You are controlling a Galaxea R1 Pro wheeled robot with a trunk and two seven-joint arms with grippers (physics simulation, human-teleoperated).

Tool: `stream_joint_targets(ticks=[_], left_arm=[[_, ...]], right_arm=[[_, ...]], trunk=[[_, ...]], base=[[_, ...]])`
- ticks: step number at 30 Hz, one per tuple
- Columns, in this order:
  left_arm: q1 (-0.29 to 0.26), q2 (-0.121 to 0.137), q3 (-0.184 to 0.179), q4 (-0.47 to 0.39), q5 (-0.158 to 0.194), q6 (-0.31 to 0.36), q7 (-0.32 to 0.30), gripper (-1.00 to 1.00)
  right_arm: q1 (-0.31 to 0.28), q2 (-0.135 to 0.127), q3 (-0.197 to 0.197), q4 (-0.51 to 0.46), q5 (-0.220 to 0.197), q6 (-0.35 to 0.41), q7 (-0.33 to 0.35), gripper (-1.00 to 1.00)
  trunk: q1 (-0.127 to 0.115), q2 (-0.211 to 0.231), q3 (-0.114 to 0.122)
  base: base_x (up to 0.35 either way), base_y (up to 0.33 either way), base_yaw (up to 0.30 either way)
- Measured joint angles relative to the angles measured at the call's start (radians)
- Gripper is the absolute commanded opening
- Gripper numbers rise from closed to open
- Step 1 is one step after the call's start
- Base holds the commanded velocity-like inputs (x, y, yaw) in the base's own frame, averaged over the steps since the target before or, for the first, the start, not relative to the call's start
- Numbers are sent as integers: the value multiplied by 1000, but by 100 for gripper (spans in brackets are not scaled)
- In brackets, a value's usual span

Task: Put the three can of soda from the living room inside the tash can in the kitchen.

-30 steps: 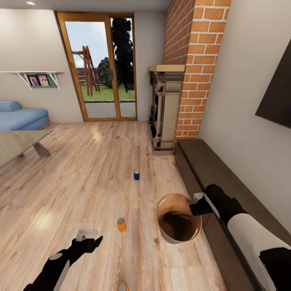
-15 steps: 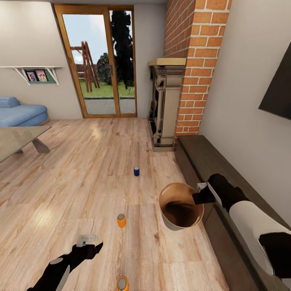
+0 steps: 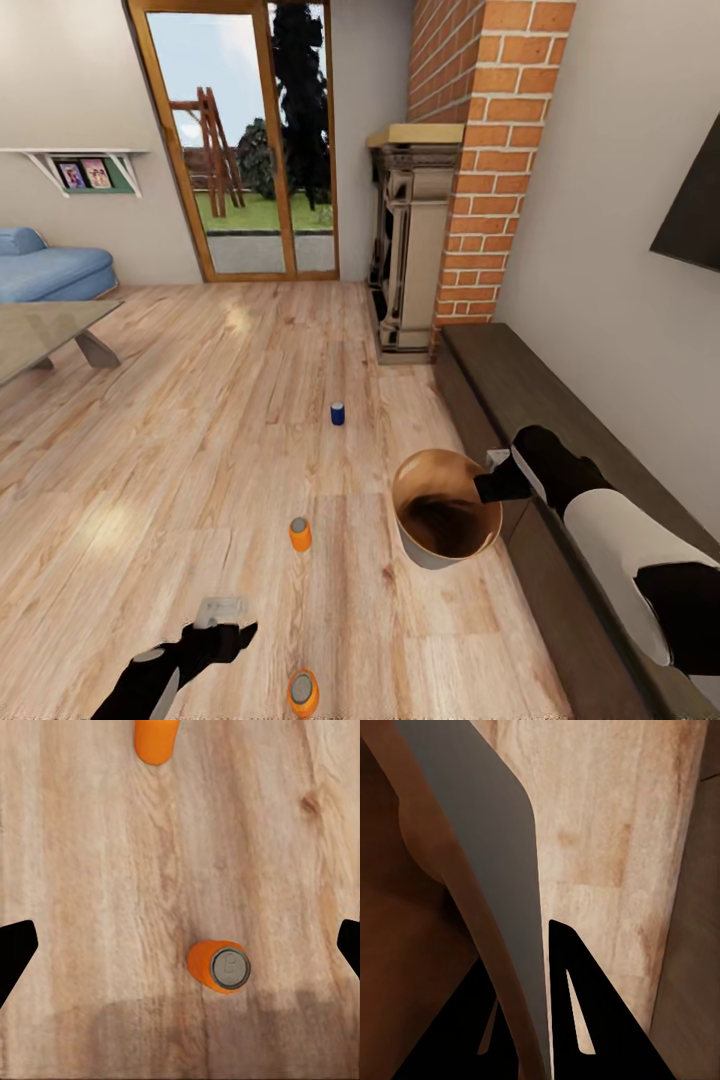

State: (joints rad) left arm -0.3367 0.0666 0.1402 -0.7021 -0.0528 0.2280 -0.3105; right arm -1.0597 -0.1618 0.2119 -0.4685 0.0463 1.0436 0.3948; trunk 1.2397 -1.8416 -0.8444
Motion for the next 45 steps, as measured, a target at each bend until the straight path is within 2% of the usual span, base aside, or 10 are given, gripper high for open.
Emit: stream_joint_targets(ticks=[1,3,5,7,10,14,18,23,33,45], left_arm=[[-3,0,-7,3,1,26,5,100],[-40,-3,-22,6,5,151,19,100],[-149,-21,-30,4,5,285,27,100],[-217,-41,-33,5,4,369,34,100],[-303,-71,-36,10,4,451,57,100],[-372,-90,-37,17,2,513,105,100],[-404,-112,-36,76,4,548,187,100],[-408,-120,-36,111,6,597,242,100],[-410,-125,-35,144,9,622,253,100],[-411,-154,-36,171,7,626,245,100]], right_arm=[[0,0,0,0,-1,0,0,-100],[-1,1,0,0,-2,0,0,-100],[-1,3,2,0,-1,0,0,-100],[-1,4,3,-1,-4,1,0,-100],[-5,5,4,-2,0,0,-1,-100],[-30,5,3,-1,2,-1,-2,-100],[-61,7,4,0,-1,0,-1,-100],[-66,9,4,0,-1,0,-2,-100],[-78,14,4,-1,-2,0,-2,-100],[-84,16,7,0,0,0,-2,-100]], trunk=[[4,-7,-5],[11,-21,-14],[19,-35,-23],[27,-49,-33],[38,-70,-47],[54,-98,-66],[69,-126,-85],[88,-161,-109],[127,-231,-156],[173,-315,-213]], base=[[0,0,0],[0,0,0],[0,0,0],[0,0,0],[0,0,0],[0,0,0],[0,0,0],[0,0,0],[0,0,0],[0,0,0]])
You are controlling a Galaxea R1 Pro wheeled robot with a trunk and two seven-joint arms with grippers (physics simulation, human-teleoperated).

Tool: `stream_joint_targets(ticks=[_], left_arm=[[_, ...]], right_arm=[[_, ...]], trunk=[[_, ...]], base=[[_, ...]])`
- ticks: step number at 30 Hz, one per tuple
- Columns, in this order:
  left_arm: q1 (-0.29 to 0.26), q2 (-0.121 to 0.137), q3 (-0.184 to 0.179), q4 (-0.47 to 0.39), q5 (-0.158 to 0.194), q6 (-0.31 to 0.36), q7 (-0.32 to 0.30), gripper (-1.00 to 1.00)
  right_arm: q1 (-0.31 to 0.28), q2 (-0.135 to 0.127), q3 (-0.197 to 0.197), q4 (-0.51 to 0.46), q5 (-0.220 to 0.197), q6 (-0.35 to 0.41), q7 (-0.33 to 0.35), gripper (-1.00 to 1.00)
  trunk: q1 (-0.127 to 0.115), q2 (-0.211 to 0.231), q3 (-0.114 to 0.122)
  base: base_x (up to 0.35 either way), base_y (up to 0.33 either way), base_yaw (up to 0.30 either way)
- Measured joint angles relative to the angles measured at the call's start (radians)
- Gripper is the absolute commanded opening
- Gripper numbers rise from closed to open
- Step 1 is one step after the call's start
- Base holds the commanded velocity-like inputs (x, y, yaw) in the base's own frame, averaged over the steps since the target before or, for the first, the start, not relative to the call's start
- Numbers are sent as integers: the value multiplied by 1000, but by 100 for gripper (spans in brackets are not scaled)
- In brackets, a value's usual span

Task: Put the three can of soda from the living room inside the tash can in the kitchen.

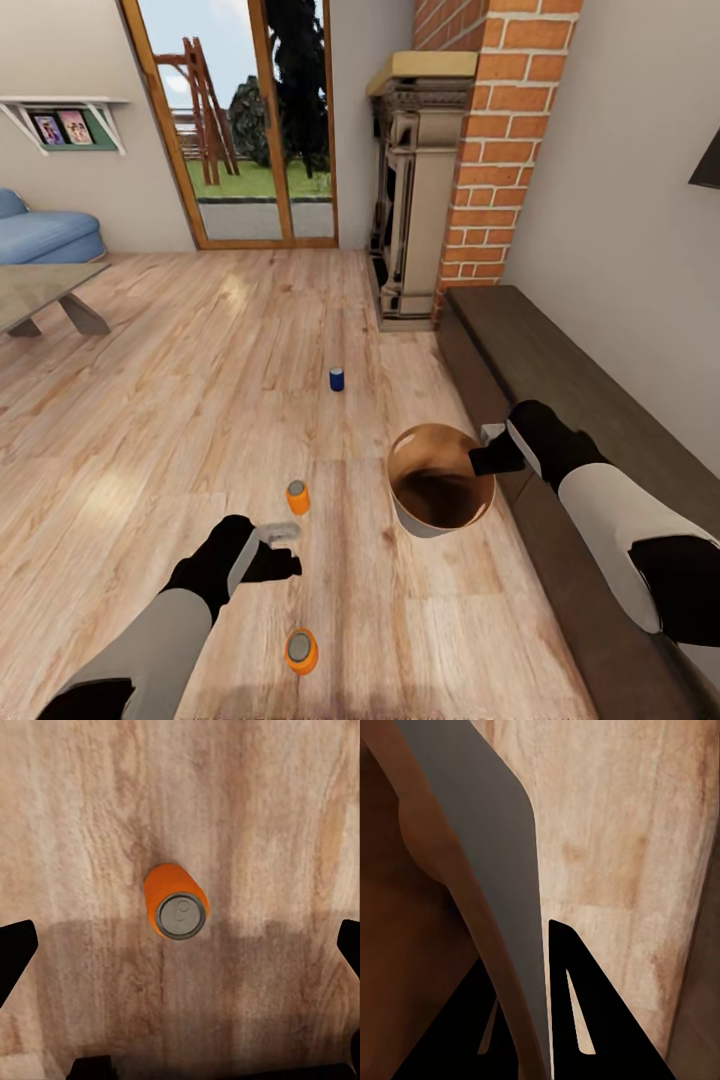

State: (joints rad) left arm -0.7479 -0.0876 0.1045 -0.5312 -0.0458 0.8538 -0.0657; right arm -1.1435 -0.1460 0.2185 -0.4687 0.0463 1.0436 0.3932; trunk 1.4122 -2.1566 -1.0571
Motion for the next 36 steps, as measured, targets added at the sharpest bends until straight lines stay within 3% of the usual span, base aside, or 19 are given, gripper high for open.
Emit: stream_joint_targets(ticks=[14,23,36], left_arm=[[-1,-9,0,10,-2,-12,3,100],[0,-11,-1,8,-2,-32,2,100],[1,-11,0,9,-2,-40,-7,100]], right_arm=[[0,0,2,0,-1,0,0,-100],[0,0,2,0,1,0,0,-100],[0,-1,3,1,1,0,0,-100]], trunk=[[54,-98,-66],[54,-98,-81],[54,-98,-101]], base=[[0,0,0],[32,10,0],[231,35,0]])
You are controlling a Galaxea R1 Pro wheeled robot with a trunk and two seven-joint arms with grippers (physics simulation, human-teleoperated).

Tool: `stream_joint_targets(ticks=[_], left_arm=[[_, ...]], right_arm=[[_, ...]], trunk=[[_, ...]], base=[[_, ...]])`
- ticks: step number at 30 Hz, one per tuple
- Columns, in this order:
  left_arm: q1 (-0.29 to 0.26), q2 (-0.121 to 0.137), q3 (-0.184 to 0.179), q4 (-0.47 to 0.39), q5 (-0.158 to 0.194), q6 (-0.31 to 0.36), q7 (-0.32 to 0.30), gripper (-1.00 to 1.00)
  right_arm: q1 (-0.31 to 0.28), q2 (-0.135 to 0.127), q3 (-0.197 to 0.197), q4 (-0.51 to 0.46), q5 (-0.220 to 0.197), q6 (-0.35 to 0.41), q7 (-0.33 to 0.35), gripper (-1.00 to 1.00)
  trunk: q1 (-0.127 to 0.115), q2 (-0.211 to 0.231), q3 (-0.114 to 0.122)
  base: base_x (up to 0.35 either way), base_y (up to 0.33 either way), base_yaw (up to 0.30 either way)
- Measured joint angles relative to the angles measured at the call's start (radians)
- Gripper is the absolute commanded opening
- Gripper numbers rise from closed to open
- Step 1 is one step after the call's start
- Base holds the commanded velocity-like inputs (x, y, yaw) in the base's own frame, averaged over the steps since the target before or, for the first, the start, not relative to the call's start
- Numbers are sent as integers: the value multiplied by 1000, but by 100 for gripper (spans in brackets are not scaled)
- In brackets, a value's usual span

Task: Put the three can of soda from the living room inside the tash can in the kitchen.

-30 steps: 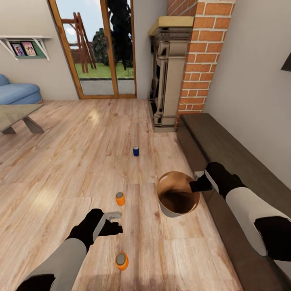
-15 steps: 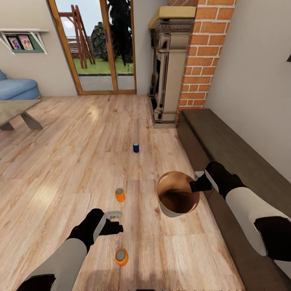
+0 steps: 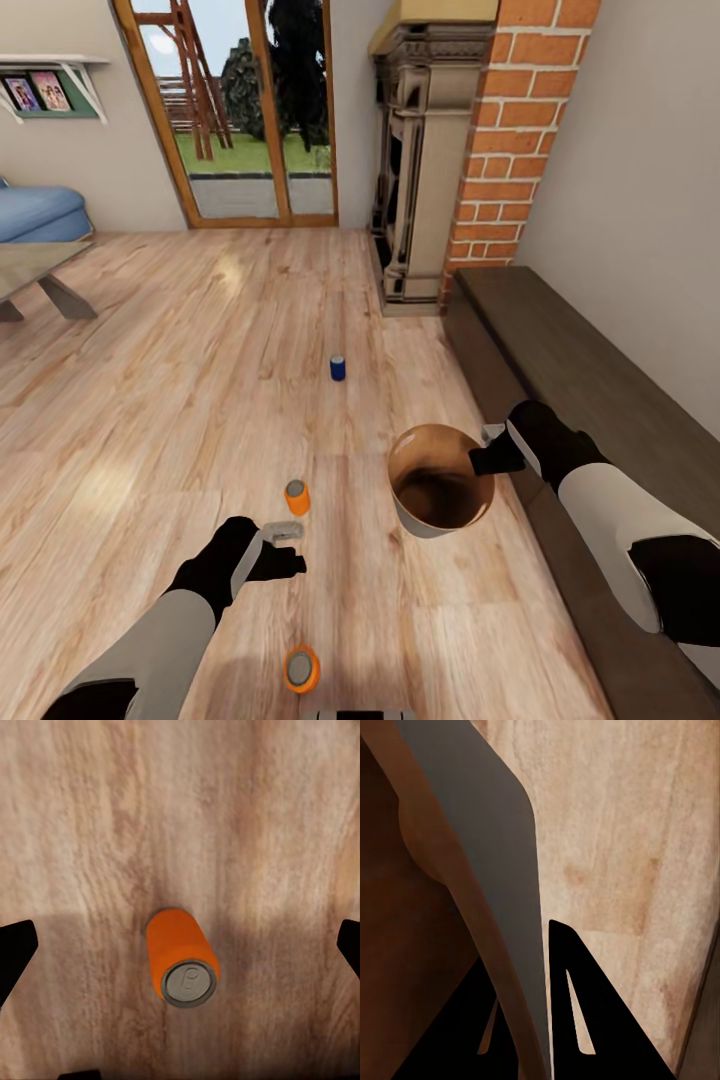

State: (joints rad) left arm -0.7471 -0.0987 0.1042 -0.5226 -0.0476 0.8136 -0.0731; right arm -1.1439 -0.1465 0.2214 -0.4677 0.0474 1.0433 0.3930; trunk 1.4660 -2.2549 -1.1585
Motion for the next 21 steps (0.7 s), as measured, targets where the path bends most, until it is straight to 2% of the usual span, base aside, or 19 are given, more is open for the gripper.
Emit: stream_joint_targets(ticks=[12,17,19,21], left_arm=[[0,-8,0,-2,0,0,-2,100],[0,-11,0,-1,0,9,1,100],[0,-11,0,-1,1,21,2,100],[0,-12,0,-1,1,33,3,100]], right_arm=[[-1,-7,-6,-1,-6,1,0,-100],[-42,-17,-9,12,3,-1,0,-100],[-50,-17,-10,23,-10,2,1,-100],[-53,-17,-10,28,-6,1,0,-100]], trunk=[[0,0,-19],[0,0,-27],[8,-14,-37],[15,-28,-46]], base=[[23,1,0],[1,0,0],[0,0,0],[0,0,0]])
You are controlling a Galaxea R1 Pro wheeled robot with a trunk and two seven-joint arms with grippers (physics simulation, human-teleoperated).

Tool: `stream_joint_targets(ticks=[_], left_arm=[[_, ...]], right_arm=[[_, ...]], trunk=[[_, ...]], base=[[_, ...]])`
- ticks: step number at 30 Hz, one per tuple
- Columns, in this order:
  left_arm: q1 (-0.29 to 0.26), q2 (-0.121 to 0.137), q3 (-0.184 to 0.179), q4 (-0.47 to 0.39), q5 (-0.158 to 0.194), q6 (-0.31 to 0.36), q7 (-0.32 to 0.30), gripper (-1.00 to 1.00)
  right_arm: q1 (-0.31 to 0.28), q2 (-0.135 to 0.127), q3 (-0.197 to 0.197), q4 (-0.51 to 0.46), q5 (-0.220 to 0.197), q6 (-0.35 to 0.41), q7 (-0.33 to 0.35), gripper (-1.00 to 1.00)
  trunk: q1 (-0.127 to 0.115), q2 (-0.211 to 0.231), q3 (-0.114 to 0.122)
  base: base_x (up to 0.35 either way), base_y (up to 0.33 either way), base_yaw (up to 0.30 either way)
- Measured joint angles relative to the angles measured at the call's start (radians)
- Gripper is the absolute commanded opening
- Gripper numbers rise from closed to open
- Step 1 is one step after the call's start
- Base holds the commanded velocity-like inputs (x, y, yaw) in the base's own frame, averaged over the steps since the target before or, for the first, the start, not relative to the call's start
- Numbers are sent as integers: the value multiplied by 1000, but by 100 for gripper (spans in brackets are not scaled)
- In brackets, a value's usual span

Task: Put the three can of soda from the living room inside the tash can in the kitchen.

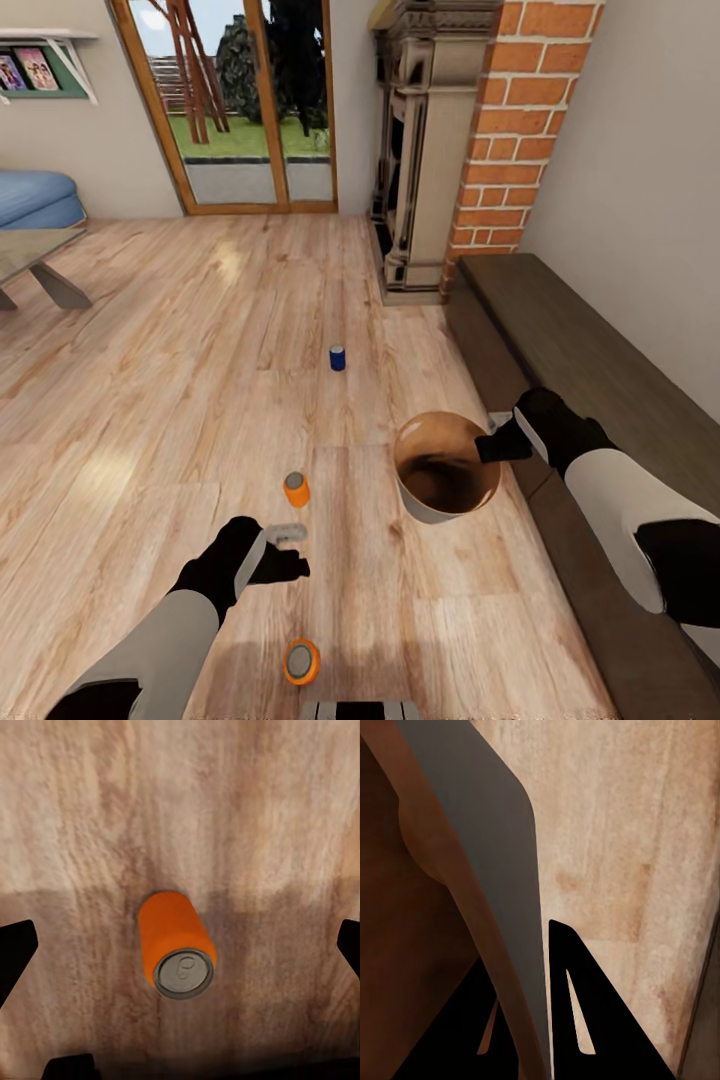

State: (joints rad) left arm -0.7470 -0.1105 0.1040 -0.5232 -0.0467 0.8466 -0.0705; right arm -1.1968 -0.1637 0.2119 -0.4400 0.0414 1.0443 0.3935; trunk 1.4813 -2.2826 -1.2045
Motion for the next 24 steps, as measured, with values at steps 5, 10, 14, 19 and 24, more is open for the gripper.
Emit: stream_joint_targets(ticks=[5,10,14,19,24], left_arm=[[0,-1,0,0,1,28,1,100],[-1,0,0,1,2,36,1,100],[-1,0,0,1,2,43,4,100],[0,0,0,1,2,48,7,100],[0,0,0,2,2,49,8,100]], right_arm=[[-11,-1,0,4,6,-1,-1,-100],[-51,-1,-1,11,3,-1,0,-100],[-73,5,0,29,3,-1,0,-100],[-82,6,2,37,6,-1,-1,-100],[-84,8,2,39,3,-1,0,-100]], trunk=[[19,-35,-24],[38,-70,-47],[38,-70,-54],[38,-70,-62],[38,-70,-70]], base=[[0,0,0],[0,0,0],[0,0,0],[-1,0,0],[-108,0,0]])
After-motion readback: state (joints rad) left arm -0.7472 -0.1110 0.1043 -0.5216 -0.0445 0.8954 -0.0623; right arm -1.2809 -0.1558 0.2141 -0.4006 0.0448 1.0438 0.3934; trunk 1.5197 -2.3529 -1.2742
